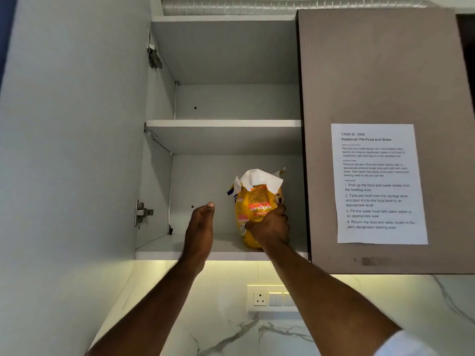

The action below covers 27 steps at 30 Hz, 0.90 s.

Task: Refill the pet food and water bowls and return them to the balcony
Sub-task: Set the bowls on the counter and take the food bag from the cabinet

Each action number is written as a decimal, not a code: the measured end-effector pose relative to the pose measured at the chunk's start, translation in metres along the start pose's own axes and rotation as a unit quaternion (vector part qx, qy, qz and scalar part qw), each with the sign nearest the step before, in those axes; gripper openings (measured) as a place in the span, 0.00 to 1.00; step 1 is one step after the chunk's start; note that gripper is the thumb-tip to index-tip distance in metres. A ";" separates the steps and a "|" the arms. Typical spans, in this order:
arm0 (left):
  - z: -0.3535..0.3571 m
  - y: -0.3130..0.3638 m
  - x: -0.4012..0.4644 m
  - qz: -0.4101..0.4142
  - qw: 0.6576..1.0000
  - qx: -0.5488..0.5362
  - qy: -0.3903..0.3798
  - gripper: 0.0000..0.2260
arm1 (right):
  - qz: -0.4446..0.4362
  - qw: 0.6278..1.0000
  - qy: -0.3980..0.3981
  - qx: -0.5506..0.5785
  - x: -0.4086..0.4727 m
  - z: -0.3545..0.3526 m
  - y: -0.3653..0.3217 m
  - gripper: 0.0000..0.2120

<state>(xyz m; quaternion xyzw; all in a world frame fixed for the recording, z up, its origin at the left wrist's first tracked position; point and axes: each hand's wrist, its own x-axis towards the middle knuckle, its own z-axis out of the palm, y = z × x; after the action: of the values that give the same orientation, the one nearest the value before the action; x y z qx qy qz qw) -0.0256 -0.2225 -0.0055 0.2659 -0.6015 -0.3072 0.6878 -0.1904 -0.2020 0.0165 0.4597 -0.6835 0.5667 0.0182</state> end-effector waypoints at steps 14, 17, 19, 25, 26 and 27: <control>0.017 0.015 -0.009 -0.087 0.983 -0.037 -0.160 0.35 | -0.090 0.979 -0.075 0.165 -0.019 -0.061 0.026 0.38; 0.024 0.026 -0.018 -0.075 0.971 -0.089 -0.210 0.44 | -0.102 0.958 -0.137 0.231 -0.031 -0.090 0.034 0.37; 0.028 0.032 -0.026 -0.070 0.958 -0.113 -0.256 0.45 | -0.113 0.943 -0.171 0.264 -0.037 -0.109 0.042 0.36; 0.048 0.040 -0.057 -0.044 0.937 -0.161 -0.306 0.39 | -0.144 0.926 -0.219 0.273 -0.056 -0.155 0.072 0.35; 0.053 0.041 -0.065 -0.039 0.940 -0.162 -0.297 0.38 | -0.143 0.927 -0.219 0.269 -0.059 -0.162 0.078 0.35; 0.058 0.040 -0.073 -0.035 0.942 -0.165 -0.290 0.37 | -0.140 0.929 -0.220 0.264 -0.062 -0.168 0.082 0.35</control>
<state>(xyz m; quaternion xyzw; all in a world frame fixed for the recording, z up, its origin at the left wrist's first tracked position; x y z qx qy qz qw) -0.0853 -0.1411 -0.0165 0.0689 -0.7060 -0.4902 0.5065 -0.2918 -0.0367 -0.0195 0.6522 -0.4248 0.6030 -0.1748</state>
